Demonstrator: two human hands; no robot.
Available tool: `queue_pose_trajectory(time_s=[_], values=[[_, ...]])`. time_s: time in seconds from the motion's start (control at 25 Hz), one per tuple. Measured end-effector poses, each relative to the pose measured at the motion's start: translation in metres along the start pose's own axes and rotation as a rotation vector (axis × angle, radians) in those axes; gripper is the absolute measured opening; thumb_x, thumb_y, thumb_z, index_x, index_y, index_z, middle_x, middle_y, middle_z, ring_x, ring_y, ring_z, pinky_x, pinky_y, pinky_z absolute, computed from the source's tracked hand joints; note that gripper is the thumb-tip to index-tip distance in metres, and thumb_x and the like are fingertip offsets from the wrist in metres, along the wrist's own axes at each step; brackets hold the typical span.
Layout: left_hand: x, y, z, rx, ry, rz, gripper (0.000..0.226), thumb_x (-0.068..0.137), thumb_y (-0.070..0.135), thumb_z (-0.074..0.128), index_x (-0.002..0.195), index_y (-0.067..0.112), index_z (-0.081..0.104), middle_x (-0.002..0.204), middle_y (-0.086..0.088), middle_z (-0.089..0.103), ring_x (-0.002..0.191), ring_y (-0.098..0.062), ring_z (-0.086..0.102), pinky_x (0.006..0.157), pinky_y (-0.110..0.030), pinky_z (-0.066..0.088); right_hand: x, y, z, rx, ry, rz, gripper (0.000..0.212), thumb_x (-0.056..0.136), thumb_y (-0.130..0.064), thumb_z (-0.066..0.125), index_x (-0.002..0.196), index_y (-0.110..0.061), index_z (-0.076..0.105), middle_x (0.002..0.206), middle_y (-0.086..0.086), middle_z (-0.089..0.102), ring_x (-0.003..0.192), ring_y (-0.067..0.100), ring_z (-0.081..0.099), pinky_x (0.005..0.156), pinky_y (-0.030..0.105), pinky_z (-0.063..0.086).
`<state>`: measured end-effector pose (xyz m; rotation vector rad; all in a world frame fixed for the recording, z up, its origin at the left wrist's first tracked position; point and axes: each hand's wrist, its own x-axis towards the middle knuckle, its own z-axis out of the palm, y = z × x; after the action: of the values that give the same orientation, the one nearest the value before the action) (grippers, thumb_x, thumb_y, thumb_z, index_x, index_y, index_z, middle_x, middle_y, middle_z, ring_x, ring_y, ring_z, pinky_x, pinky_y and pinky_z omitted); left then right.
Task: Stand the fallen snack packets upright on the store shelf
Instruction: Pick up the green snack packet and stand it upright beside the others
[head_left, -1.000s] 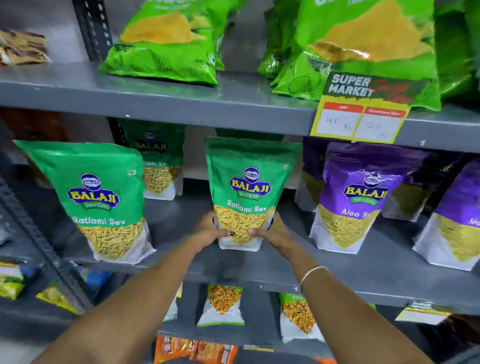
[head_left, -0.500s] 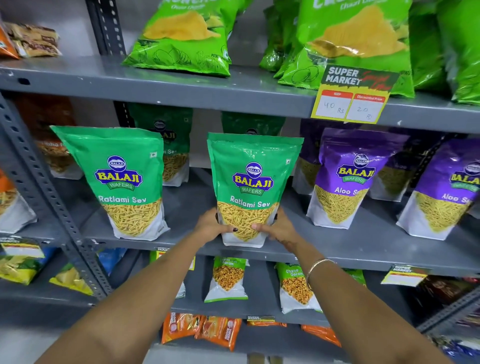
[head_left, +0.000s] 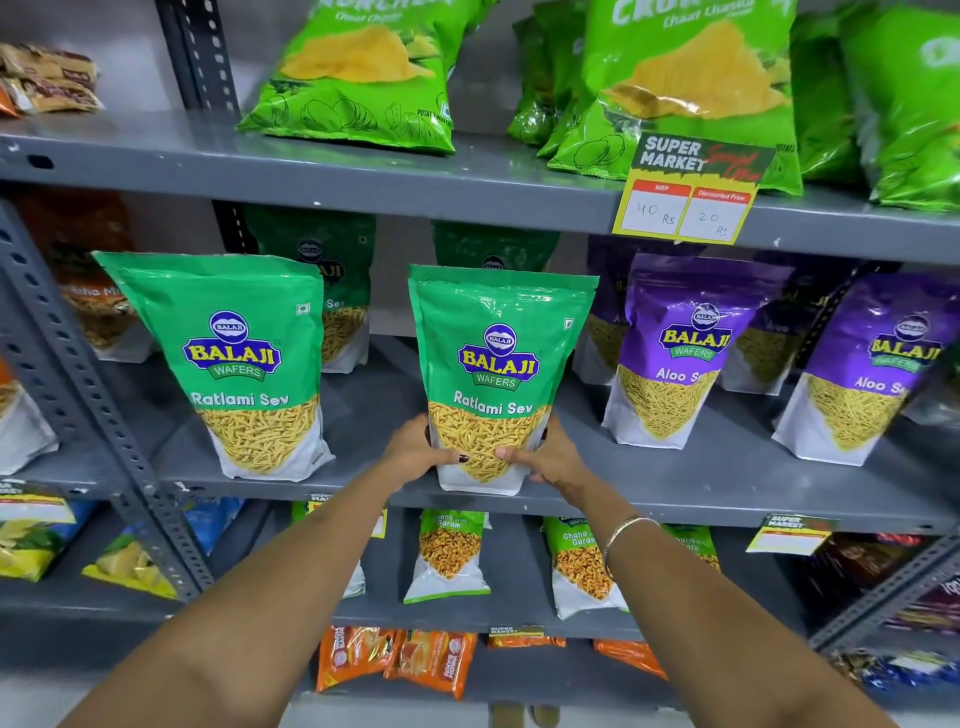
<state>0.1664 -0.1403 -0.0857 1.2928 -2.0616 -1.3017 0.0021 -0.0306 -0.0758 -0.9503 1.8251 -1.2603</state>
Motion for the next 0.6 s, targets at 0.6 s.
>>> queue_pose_trajectory(time_s=[0.6], values=[[-0.011, 0.023, -0.010, 0.411, -0.111, -0.224, 0.055, 0.074, 0.035, 0.072, 0.115, 0.005, 0.051, 0.114, -0.012, 0.061, 0.113, -0.028, 0.057, 0.080, -0.036, 0.052, -0.003, -0.002, -0.016, -0.095, -0.051, 0.070, 0.095, 0.070, -0.023, 0.078, 0.143, -0.006, 0.018, 0.148, 0.015, 0.034, 0.136, 0.029, 0.036, 0.109, 0.040, 0.036]])
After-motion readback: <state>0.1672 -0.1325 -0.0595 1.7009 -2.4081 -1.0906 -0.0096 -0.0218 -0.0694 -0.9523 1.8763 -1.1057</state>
